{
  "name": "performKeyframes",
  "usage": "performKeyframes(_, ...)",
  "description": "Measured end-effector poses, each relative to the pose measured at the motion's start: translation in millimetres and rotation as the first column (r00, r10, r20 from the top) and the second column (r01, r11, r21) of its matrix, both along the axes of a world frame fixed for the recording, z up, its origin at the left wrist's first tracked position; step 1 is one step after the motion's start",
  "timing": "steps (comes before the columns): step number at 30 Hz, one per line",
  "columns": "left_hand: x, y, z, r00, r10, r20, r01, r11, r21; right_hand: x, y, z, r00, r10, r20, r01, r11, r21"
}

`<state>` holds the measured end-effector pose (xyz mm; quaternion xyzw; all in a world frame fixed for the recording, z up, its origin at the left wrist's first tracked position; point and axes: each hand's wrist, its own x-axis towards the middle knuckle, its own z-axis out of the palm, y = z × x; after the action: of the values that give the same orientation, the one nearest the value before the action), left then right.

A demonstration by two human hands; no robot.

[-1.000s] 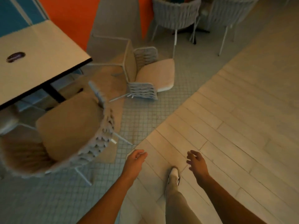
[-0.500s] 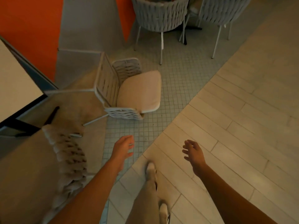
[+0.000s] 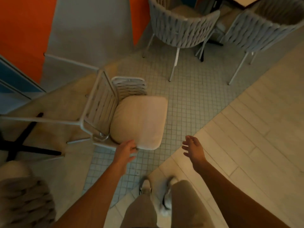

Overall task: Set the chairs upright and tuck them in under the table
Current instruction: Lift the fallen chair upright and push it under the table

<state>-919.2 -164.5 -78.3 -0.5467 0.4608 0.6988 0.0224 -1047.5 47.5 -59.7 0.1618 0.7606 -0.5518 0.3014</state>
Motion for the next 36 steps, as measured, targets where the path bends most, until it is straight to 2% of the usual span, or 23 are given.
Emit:
performKeyframes(5, -69, -33, -20, 0.983, 0.177, 0.040, -0.178, 0.984, 0.023, -113, -55, -22, 0.993, 0.114, 0.002, -0.114, 0.993, 0.006)
performKeyframes(11, -133, -48, -46, 0.897, 0.427, 0.119, -0.433, 0.901, 0.027, -223, -130, -69, 0.928, 0.362, 0.084, -0.363, 0.932, -0.013)
performKeyframes(14, -160, -41, -55, 0.828, 0.539, 0.156, -0.545, 0.838, -0.005, -267, -159, -86, 0.818, 0.557, 0.141, -0.571, 0.817, 0.079)
performKeyframes(16, -170, -34, -63, 0.746, 0.642, 0.178, -0.652, 0.759, -0.006, -287, -176, -97, 0.715, 0.680, 0.162, -0.697, 0.710, 0.100)
performKeyframes(20, -171, -15, -70, 0.608, 0.760, 0.232, -0.783, 0.622, 0.013, -304, -186, -105, 0.551, 0.815, 0.178, -0.831, 0.517, 0.204)
performKeyframes(24, -174, 15, -91, 0.532, 0.804, 0.266, -0.837, 0.546, 0.024, -317, -198, -120, 0.475, 0.868, 0.146, -0.862, 0.424, 0.278)
performKeyframes(26, -177, 26, -109, 0.514, 0.813, 0.275, -0.849, 0.527, 0.028, -323, -206, -133, 0.469, 0.876, 0.115, -0.858, 0.421, 0.294)
performKeyframes(29, -183, 40, -139, 0.452, 0.822, 0.347, -0.886, 0.459, 0.065, -329, -212, -156, 0.389, 0.911, 0.139, -0.887, 0.329, 0.325)
performKeyframes(33, -202, 34, -178, 0.356, 0.860, 0.365, -0.934, 0.337, 0.116, -341, -231, -194, 0.263, 0.947, 0.182, -0.912, 0.182, 0.367)
performKeyframes(36, -211, 12, -215, 0.255, 0.901, 0.351, -0.967, 0.236, 0.097, -344, -258, -234, 0.219, 0.953, 0.210, -0.932, 0.141, 0.333)
